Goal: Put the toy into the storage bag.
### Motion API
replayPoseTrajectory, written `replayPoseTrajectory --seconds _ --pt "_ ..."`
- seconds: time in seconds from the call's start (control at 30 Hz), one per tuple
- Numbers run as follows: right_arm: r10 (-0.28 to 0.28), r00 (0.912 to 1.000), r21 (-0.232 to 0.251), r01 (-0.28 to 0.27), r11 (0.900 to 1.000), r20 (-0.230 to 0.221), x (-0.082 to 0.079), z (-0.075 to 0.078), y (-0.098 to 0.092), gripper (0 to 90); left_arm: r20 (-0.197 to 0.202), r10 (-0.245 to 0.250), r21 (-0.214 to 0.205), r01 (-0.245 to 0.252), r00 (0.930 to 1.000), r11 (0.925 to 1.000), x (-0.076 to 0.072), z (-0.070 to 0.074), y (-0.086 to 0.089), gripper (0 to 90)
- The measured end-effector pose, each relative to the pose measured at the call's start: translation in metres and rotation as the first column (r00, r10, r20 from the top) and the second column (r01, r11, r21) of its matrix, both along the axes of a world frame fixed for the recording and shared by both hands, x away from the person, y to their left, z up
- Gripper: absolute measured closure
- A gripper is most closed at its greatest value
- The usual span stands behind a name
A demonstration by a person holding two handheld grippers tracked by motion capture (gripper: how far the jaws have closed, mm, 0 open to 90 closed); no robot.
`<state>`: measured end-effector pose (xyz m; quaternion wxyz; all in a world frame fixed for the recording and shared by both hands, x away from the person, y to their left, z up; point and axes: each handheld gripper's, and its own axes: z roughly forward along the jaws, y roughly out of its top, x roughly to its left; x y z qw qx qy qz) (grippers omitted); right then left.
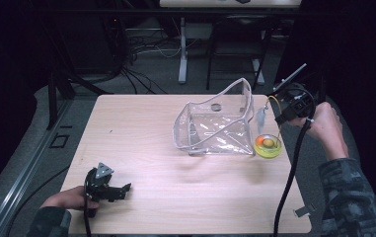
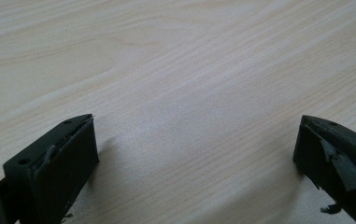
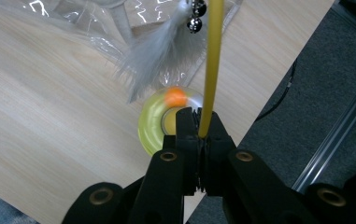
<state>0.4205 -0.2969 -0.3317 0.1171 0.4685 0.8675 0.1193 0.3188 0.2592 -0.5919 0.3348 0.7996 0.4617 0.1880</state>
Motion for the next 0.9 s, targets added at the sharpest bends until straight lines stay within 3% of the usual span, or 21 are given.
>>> replayPoseTrajectory --seconds 0.9 --pt "-0.005 0.9992 -0.004 0.006 1.0000 0.040 0.008 0.040 -0.003 88.2 -0.003 -0.004 0.004 0.004 1.0000 1.0000 0.000 0.000 0.000 0.0"
